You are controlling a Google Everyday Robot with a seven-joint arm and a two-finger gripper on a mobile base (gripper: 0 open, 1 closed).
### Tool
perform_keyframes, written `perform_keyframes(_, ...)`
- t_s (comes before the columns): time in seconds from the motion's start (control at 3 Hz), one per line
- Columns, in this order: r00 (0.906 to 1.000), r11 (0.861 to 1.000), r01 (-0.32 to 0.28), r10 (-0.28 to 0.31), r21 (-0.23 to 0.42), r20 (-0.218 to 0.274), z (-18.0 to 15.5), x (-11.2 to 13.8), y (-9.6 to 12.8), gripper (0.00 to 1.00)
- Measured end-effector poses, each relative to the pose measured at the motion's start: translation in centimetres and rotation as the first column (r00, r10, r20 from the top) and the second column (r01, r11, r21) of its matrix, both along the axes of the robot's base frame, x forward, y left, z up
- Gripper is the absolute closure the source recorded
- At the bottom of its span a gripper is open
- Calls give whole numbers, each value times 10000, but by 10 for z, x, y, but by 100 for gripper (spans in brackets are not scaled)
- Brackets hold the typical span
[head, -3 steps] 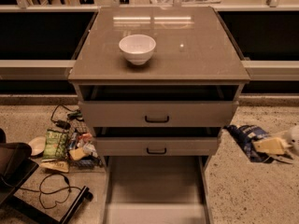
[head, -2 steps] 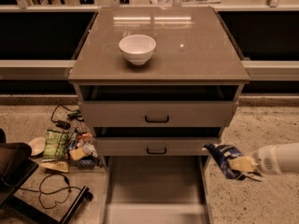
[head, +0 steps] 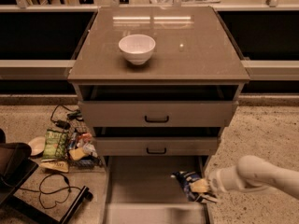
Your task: Place blue chip bag into bottom drawer
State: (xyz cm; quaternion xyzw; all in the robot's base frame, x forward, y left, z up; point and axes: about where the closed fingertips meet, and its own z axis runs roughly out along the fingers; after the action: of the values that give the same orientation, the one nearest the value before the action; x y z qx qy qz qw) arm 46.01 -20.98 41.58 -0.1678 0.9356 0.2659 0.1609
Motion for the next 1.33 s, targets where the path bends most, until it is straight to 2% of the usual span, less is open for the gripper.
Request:
perform_keyframes(0.33,9906,9994,250,-280,-240,-1338,-66,7,42,100)
perform_keyframes(0.67,9671,9970,761,-700,157,-2446,-107,24,92,100)
perform_keyframes(1.0,9502,9935,997,-784,559,-3015,-120,33,113,100)
perform_keyframes(1.33,9507,9937,973,-763,556,-3005,-121,32,113,81)
